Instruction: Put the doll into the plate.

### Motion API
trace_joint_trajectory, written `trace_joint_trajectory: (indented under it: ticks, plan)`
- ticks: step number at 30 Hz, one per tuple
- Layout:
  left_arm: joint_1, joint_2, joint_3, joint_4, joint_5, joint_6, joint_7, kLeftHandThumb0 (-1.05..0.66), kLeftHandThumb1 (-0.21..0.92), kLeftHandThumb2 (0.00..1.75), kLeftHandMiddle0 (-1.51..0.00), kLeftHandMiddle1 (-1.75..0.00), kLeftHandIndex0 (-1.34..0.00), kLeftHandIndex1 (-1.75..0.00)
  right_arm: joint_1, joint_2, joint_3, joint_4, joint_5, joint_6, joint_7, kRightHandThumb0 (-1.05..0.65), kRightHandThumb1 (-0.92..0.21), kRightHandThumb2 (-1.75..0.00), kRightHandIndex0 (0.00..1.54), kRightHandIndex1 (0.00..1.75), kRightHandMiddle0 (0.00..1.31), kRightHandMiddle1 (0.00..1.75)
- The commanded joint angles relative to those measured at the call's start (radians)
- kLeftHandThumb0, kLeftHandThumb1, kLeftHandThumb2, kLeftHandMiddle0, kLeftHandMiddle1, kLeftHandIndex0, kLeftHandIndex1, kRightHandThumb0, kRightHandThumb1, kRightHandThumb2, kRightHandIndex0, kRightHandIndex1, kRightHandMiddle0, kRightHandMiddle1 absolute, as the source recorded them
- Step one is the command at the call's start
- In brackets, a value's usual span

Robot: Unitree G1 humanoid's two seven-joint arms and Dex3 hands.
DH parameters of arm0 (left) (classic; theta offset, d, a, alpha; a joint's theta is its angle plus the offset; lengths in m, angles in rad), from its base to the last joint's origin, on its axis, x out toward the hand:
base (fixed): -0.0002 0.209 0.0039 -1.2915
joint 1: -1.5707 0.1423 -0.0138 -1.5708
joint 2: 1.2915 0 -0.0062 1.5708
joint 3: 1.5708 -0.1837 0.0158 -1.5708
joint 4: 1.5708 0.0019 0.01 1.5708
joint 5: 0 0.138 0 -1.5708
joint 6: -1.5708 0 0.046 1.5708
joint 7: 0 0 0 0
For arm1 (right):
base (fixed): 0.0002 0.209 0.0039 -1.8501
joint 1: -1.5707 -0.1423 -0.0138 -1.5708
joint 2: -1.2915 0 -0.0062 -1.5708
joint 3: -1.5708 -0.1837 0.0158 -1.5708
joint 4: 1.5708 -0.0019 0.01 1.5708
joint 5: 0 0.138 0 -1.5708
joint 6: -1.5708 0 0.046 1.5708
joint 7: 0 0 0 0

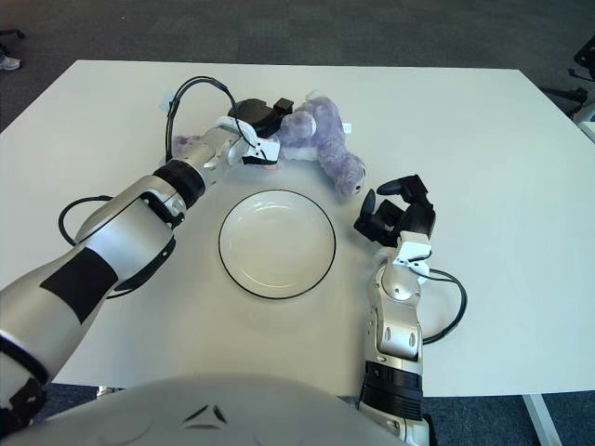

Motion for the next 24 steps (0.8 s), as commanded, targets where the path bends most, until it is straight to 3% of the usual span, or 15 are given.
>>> trace_joint_trajectory:
  ticks: [1,5,16,22,24]
  plan:
    - [0.040,0.002,-0.006,0.021,-0.002,-0.012,-0.036,0.47,0.30,1.21,-0.71,-1.58,0.00,-1.74,0.007,0.004,-0.004,-0.014,0.001,-0.003,-0.002,-0.46,-0.38,-1.23,1.18,1.75,0.56,1.75]
    - [0.039,0.002,-0.011,0.021,0.006,-0.012,-0.027,0.46,0.32,1.16,-0.71,-1.55,-0.01,-1.74,0.006,0.004,-0.005,-0.012,0.000,-0.005,-0.005,-0.46,-0.38,-1.23,1.18,1.75,0.56,1.75]
    - [0.039,0.003,-0.013,0.019,0.010,-0.006,-0.015,0.45,0.34,1.10,-0.72,-1.50,-0.23,-1.75,0.004,0.001,-0.005,-0.010,-0.009,-0.002,-0.010,-0.46,-0.39,-1.23,1.18,1.75,0.55,1.75]
    - [0.052,0.003,-0.001,0.023,0.000,-0.007,0.015,0.46,0.31,1.20,-0.70,-1.58,-0.48,-1.75,0.004,-0.001,-0.006,-0.010,-0.007,-0.001,-0.007,-0.46,-0.39,-1.23,1.18,1.75,0.56,1.75]
    - [0.053,0.002,0.003,0.025,-0.004,-0.007,0.019,0.48,0.27,1.31,-0.68,-1.67,-0.59,-1.75,0.005,-0.002,-0.006,-0.010,-0.006,-0.002,-0.006,-0.46,-0.39,-1.23,1.18,1.75,0.56,1.75]
